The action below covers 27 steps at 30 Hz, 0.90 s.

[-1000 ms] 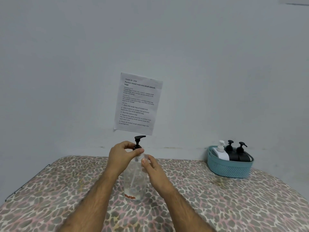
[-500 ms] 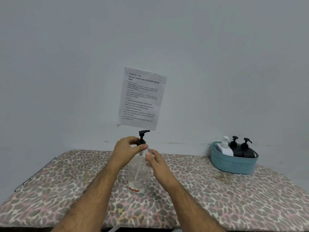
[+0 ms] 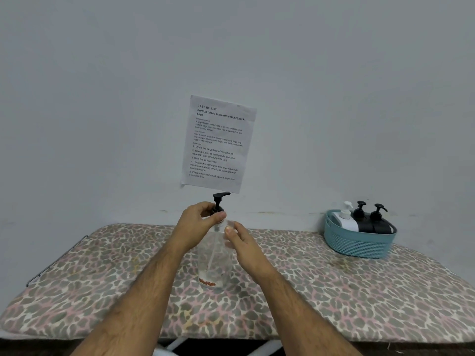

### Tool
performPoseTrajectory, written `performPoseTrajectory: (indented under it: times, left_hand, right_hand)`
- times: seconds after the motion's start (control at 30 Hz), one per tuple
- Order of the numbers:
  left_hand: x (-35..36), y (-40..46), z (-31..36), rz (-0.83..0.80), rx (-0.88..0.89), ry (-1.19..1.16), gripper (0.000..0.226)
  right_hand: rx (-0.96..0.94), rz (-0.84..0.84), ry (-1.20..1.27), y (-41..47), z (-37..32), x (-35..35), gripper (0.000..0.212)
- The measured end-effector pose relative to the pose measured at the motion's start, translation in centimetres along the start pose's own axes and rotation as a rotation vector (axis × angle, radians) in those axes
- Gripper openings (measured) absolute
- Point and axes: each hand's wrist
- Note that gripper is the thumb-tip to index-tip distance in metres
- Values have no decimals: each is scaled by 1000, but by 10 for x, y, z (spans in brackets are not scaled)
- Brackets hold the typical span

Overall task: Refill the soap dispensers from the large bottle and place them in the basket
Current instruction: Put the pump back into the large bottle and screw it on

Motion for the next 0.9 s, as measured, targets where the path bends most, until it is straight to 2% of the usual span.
performPoseTrajectory:
  times: [0.07,0.2,0.27,0.33,0.4,0.53,0.6,0.73,0.8,0.9]
  left_hand:
    - [5,-7,-6,27,4,-48,19]
    - [10,-30,-26,62,-115,-208,63]
    - [8,-39,-39,45,-166,-260,70]
    - [6,-44,-50,12,-208,-262,72]
    - [6,-48,-53,-26,-225,-262,58]
    - [9,-52,-63,-88,-234,-290,49]
    - [13,-54,-62,-65,-225,-291,48]
    - [26,-51,-55,0,-178,-282,41]
    - [32,-46,-53,10,-187,-307,41]
    - [48,-34,-43,-1,-188,-340,39]
  right_hand:
    - [-1,-3,6,0,-2,0,56]
    - [-6,-18,9,-2,-6,-1,56]
    - [13,-41,-20,-3,-4,-1,65]
    - [46,-55,-18,-5,-3,0,88]
    - [64,-51,-8,-9,-1,-2,99]
    - [47,-19,-51,-21,12,-4,75]
    - [50,18,-46,-25,21,-4,63]
    - [28,80,25,-25,23,-10,25]
    - [-7,120,46,-21,21,-17,19]
    - [-19,173,32,-14,24,-36,30]
Point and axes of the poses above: each hand's wrist, its own y-axis towards the middle knuckle, its own x-axis out of the palm, z = x × y, and after that the axes turned 12 degrees about -x, right-handed
